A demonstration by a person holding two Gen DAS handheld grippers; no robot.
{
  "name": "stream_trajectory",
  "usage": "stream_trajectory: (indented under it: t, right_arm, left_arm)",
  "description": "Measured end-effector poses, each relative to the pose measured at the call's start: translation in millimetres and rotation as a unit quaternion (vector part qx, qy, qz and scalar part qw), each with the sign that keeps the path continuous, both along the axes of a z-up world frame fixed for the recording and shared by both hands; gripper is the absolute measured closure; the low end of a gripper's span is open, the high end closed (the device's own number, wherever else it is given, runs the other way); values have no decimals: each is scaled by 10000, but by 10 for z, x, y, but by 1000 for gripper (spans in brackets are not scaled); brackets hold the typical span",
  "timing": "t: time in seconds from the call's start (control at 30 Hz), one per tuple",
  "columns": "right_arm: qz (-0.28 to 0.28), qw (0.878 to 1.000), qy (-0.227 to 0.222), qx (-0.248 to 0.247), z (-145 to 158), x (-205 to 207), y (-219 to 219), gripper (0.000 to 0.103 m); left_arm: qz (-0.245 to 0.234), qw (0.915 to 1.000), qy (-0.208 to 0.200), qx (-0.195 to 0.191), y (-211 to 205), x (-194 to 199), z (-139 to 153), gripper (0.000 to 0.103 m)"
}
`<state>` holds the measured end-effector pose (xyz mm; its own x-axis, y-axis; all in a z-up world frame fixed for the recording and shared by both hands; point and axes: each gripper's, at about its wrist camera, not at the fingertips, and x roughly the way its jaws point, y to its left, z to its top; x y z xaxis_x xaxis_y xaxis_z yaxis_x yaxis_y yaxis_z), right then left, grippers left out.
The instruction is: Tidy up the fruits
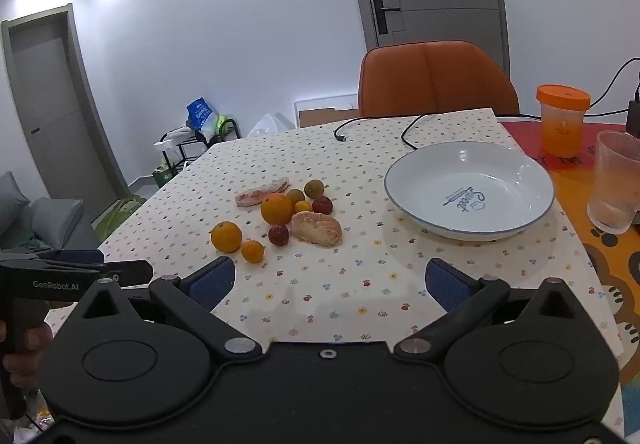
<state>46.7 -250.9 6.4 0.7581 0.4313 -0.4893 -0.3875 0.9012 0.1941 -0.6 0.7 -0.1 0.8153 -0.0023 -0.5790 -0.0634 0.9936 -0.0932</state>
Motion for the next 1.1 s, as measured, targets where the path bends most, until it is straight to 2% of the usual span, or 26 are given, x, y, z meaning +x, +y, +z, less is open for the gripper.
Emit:
stream_trajectory:
  t: [1.1]
  right_arm:
    - [-2, 10000, 16, 50, 15, -47, -42, 0]
  left_arm:
    - [115, 9998, 90, -111, 61, -14, 1, 0]
